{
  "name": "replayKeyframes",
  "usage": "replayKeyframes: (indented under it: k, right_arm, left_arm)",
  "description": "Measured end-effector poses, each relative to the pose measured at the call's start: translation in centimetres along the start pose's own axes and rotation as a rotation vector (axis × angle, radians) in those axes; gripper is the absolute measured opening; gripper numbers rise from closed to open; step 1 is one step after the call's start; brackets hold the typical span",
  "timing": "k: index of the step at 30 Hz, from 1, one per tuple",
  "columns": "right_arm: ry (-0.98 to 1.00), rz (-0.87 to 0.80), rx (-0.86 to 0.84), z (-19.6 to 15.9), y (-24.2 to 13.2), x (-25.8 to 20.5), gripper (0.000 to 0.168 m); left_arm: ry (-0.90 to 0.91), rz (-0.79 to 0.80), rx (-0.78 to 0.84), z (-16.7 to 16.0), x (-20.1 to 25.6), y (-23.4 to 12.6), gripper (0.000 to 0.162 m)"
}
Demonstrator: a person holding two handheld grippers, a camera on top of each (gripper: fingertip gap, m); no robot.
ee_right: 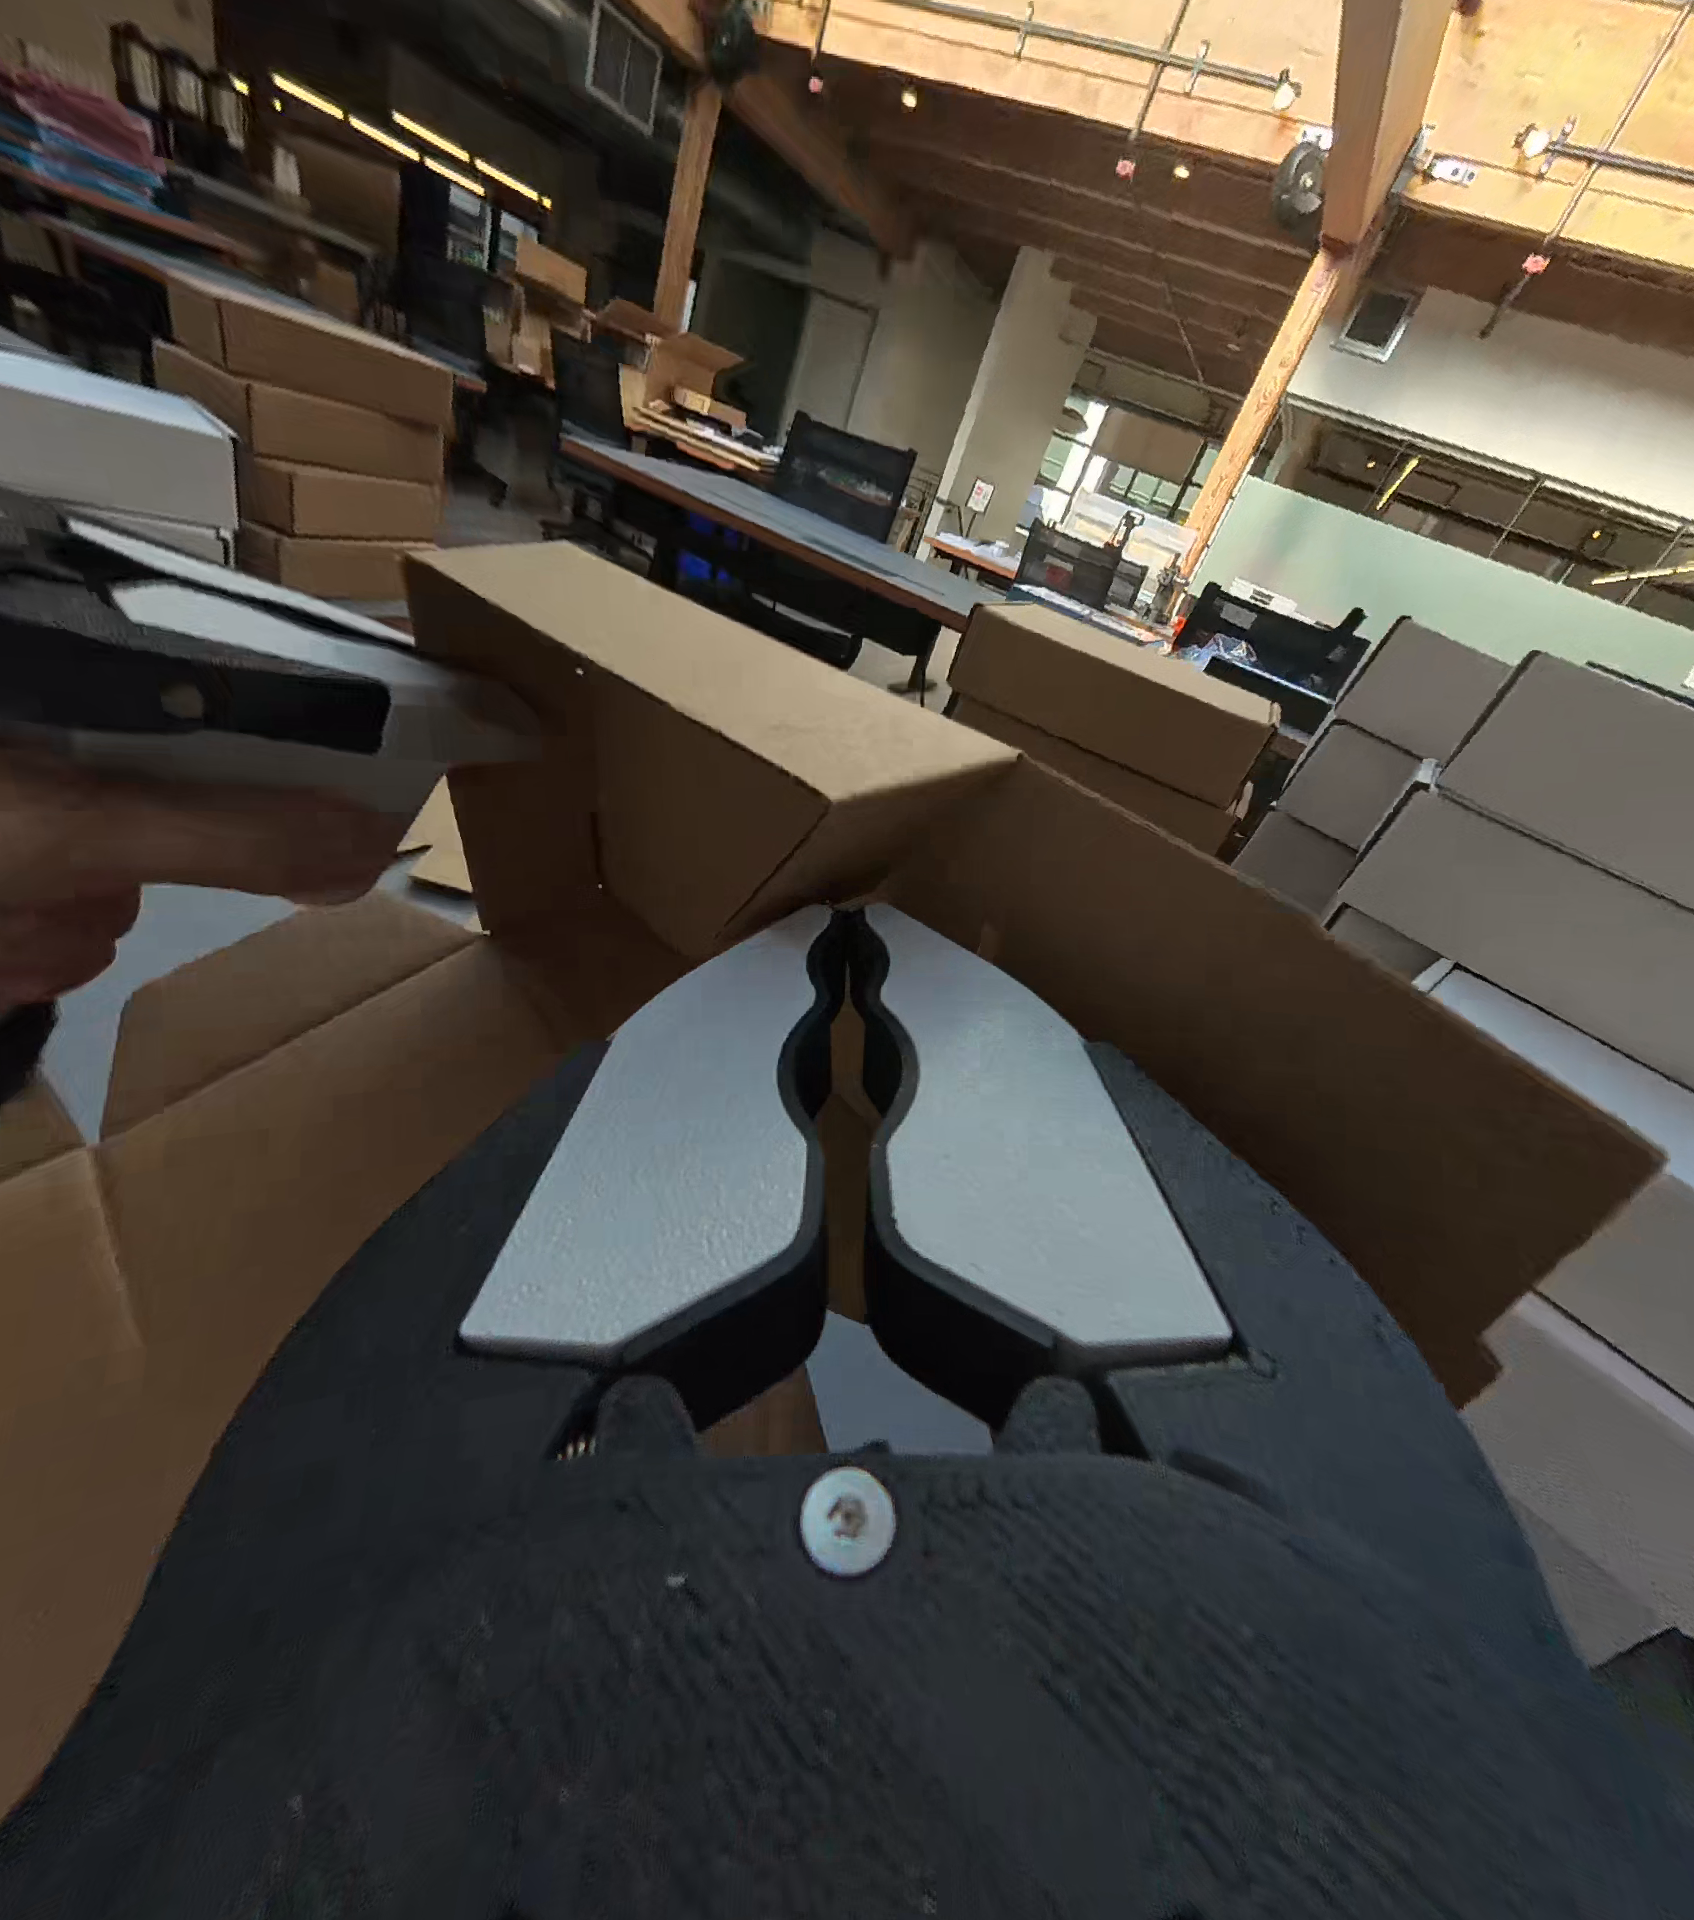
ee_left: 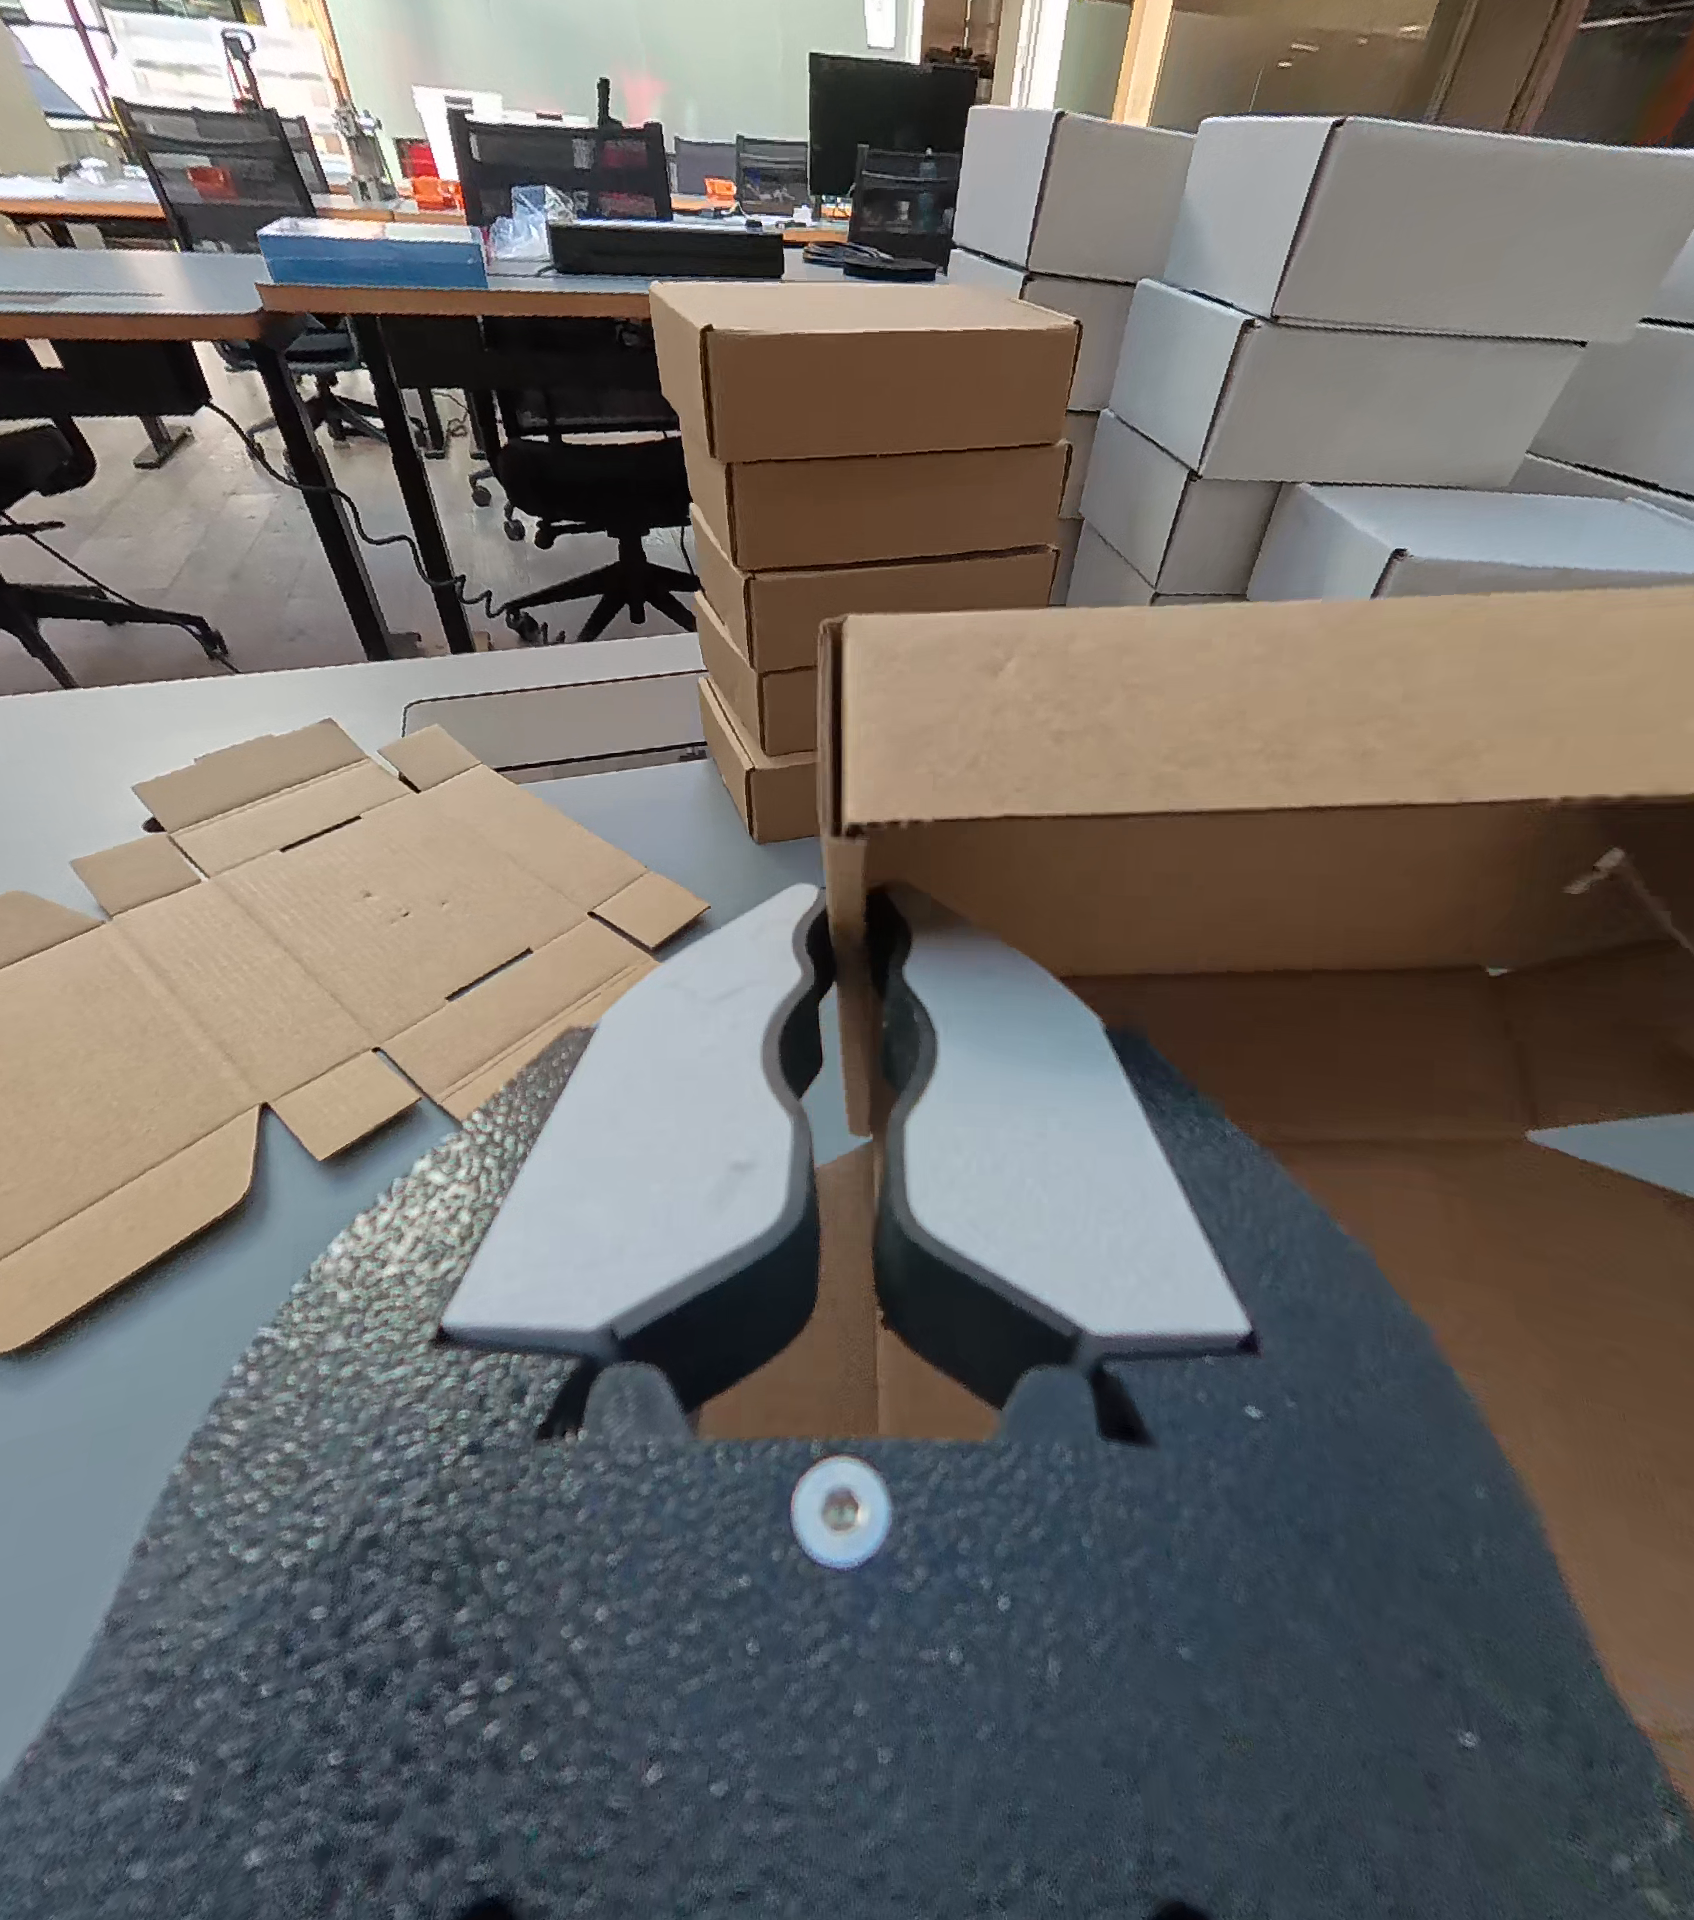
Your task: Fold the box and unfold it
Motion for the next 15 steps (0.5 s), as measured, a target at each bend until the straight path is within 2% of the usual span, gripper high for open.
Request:
replayKeyframes:
  k: [6,8,10,15]
  right_arm:
    - [0.331,0.067,0.121,0.9,0.2,1.0,0.0]
    - [0.354,0.078,0.116,0.9,0.1,1.3,0.0]
    - [0.319,0.094,0.067,0.3,0.1,1.4,0.0]
    - [0.395,0.175,0.022,-1.2,-1.9,1.0,0.0]
  left_arm:
    - [0.161,0.061,0.06,0.1,1.1,-0.5,0.007]
    - [0.163,0.058,0.056,-0.1,1.4,-0.4,0.007]
    - [0.094,0.039,0.066,-0.2,1.2,-0.3,0.006]
    - [-0.15,0.007,0.116,0.9,-1.3,-0.6,0.005]
Point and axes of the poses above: each gripper's, where its closed fingertips meet, y out along the fingers, z out of its top, x = y × z across the jaws, the point moved 5 cm from there along -y, back along the fingers, and after that the axes turned 7 degrees about -y, right-handed, at the moved point
